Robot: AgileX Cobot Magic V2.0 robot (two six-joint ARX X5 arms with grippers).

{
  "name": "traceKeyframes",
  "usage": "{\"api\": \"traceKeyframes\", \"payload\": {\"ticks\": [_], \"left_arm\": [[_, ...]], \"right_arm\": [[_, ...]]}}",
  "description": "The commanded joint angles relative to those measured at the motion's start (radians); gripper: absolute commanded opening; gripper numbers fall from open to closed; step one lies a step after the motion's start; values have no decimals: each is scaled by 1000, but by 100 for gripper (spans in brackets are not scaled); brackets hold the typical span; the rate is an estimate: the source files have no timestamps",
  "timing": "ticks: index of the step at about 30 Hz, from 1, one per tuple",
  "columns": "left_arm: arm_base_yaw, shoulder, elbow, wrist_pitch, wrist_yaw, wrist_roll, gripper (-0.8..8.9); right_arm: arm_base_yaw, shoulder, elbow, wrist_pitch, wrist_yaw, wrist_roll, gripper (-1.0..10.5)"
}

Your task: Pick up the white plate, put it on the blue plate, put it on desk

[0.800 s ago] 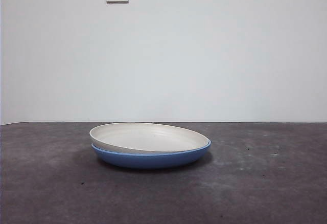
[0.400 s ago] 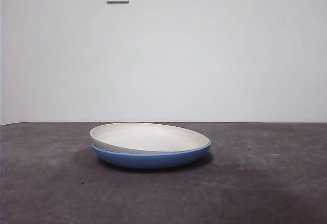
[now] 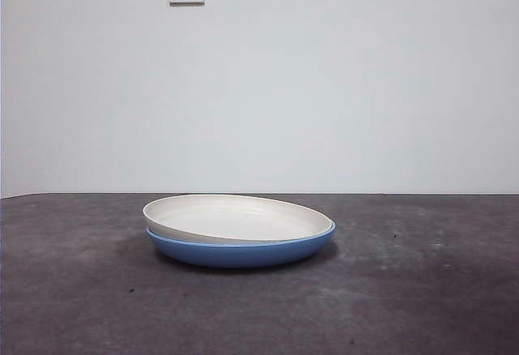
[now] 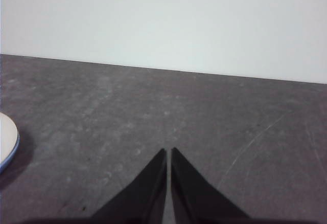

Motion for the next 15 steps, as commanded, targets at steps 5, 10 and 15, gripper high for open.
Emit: {"api": "traceKeyframes", "payload": {"ticks": [5,10,15], "left_arm": [[2,-2,-21,-4,-2,-3,10],[2,-2,-21,-4,-2,-3,10],[2,-2,-21,-4,-2,-3,10]], "right_arm": [[-2,-46,-53,-24,5,39,8],[-2,-48,-53,-122,9,39,8],[-2,-48,-53,-114,-1,43,8]]}}
